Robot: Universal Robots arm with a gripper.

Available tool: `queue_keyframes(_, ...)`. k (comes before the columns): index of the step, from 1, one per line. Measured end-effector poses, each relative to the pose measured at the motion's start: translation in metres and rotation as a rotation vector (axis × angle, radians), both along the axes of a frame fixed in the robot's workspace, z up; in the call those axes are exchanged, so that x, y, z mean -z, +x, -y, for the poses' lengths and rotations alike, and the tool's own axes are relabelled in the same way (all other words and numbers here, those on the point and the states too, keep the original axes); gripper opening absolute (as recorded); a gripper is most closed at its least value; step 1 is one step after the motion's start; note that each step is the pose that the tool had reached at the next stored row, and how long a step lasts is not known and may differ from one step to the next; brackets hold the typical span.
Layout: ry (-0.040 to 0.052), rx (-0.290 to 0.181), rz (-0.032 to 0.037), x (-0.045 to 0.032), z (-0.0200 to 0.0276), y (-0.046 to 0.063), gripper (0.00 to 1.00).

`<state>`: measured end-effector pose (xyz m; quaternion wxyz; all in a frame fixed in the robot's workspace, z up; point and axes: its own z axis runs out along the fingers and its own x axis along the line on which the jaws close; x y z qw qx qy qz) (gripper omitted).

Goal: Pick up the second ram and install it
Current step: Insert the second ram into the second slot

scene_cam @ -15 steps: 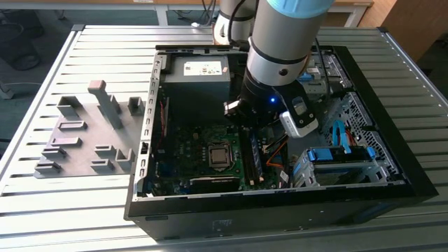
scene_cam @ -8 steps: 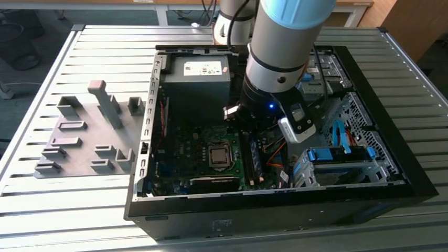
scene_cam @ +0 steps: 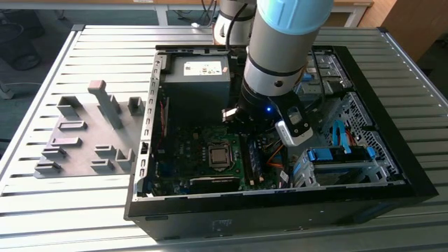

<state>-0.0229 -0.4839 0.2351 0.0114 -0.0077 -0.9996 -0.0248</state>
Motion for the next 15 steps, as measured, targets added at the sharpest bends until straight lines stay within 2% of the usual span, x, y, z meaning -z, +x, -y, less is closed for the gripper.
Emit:
queue_keyframes(8,0.0001,0.000,-0.0001,0.0016,0.0000,0.000,0.14)
queue_keyframes(15,-0.0003,0.001,-0.0003,0.0131,0.0000,0.000,0.14)
